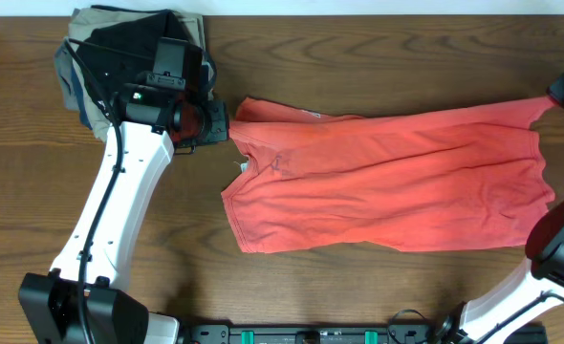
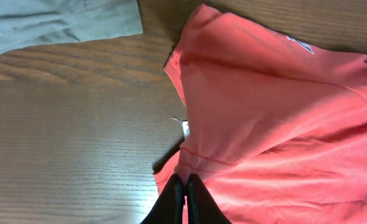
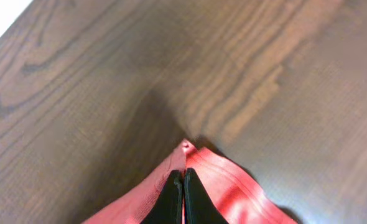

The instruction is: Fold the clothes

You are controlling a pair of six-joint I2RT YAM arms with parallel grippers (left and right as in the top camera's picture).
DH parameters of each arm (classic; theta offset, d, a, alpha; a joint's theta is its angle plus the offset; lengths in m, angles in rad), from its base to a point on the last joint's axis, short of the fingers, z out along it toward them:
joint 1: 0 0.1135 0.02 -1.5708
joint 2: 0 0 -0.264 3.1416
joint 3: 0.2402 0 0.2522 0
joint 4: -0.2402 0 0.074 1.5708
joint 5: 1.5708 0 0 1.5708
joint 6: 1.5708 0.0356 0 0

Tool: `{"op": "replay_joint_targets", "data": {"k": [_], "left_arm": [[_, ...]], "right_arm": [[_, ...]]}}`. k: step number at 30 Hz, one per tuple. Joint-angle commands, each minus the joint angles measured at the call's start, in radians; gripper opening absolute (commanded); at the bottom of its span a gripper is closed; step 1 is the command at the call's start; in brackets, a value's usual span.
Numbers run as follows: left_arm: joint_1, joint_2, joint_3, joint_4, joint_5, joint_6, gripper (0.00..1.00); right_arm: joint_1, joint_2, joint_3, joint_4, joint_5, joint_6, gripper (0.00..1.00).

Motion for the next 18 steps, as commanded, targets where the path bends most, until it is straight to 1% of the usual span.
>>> {"op": "replay_joint_targets", "data": {"k": [1,3,6,12,18], "left_arm": [[-0.001,-0.007,-0.037,-0.008,-0.001,-0.048,0.06],[-0.001,-0.007,-0.063,-0.024,0.015,-0.08,0.06],[-0.001,-0.007,-0.089,-0.061,0.076,-0.082,0.06],[-0.001,-0.007,-0.124,-0.1,0.085,-0.082,0.06],[-0.009,-0.007,-0.183,-0.099,0.099,-0.082,0.06]], "right_arm": [[-0.018,-0.027,0.018,-0.028,0.029,0.02,0.01],[-0.02,-0.024,0.018,-0.04,0.06,0.024,0.01],[-0.023,-0.024,0.018,-0.061,0.123,0.024,0.01],[-0.026,-0.021,0.018,-0.084,0.129,0.023,0.01],[-0.027,-0.014,0.018,-0.088,0.128,0.023,0.01]]}}
